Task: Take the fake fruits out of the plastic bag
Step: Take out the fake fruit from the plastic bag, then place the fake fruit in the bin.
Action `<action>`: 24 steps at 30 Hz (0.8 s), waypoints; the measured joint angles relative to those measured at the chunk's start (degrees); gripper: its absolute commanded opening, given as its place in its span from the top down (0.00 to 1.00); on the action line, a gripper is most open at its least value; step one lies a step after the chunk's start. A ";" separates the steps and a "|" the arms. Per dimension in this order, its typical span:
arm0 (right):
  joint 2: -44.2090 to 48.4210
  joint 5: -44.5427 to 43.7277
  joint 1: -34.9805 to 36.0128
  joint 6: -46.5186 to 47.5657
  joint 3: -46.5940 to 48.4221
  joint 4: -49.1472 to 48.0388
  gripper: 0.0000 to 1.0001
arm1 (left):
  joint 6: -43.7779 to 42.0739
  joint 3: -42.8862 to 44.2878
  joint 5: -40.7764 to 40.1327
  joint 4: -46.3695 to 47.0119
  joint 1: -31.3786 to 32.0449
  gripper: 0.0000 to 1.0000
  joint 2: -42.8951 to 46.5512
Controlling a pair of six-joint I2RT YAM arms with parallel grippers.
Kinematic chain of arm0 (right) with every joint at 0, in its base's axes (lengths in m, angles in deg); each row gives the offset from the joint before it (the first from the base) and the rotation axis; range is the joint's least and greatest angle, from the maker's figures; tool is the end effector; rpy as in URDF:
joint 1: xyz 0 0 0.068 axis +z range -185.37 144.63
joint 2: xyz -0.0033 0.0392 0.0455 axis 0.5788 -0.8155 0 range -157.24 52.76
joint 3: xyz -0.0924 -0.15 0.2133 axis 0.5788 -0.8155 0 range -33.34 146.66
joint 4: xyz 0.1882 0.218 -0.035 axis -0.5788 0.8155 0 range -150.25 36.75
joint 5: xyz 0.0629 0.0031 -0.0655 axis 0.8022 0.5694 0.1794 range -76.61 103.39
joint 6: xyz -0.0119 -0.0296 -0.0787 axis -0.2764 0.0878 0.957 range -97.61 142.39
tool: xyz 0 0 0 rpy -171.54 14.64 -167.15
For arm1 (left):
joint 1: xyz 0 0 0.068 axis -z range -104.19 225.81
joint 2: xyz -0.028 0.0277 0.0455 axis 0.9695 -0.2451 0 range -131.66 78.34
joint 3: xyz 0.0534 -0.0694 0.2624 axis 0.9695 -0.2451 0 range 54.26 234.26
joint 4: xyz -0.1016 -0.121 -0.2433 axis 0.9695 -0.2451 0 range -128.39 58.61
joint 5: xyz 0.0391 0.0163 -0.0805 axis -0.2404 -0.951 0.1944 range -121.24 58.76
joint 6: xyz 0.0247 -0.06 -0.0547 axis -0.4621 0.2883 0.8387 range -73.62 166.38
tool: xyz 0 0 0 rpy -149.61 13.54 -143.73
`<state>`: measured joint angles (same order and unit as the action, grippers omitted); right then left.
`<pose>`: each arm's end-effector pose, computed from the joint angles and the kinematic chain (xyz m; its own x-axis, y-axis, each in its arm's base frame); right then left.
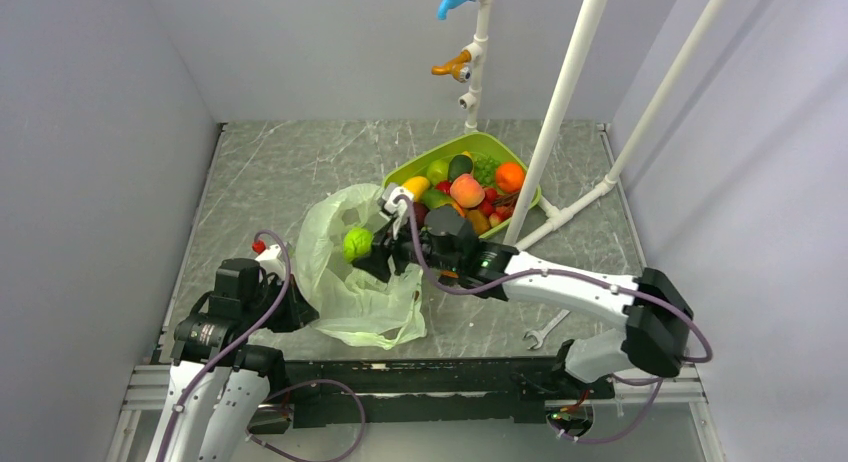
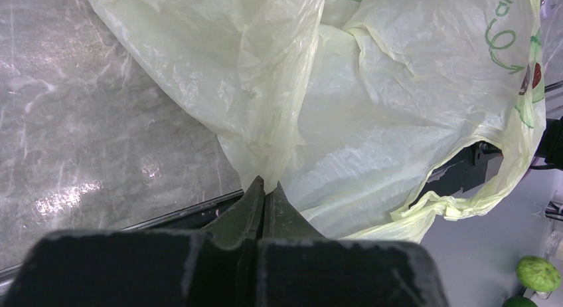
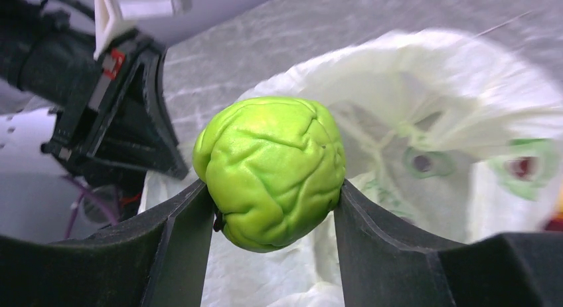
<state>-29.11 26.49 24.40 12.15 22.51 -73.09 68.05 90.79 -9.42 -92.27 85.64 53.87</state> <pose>0.1861 0.3529 0.2784 -0.2822 -0.1404 -0.9490 -0.9170 0.3300 0.2239 0.1207 -0.0489 0.2329 -0.8368 -0.2030 -0.5085 0.0975 0.8586 -0.5032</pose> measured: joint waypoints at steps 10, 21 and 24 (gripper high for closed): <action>9.38 -24.87 -0.13 5.42 -0.09 2.47 1.00 | 0.00 0.00 0.00 0.00 -0.39 1.00 -0.02; 1.57 -42.99 -9.35 3.69 5.33 10.19 1.00 | 0.00 0.00 0.04 0.02 -0.55 1.00 -0.15; -2.62 -43.23 -12.66 2.62 9.16 12.61 0.95 | 0.00 0.00 0.04 0.02 -0.63 1.00 -0.15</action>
<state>-31.73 -16.74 11.75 14.77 31.67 -60.47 68.05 90.79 -9.38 -92.25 85.00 53.72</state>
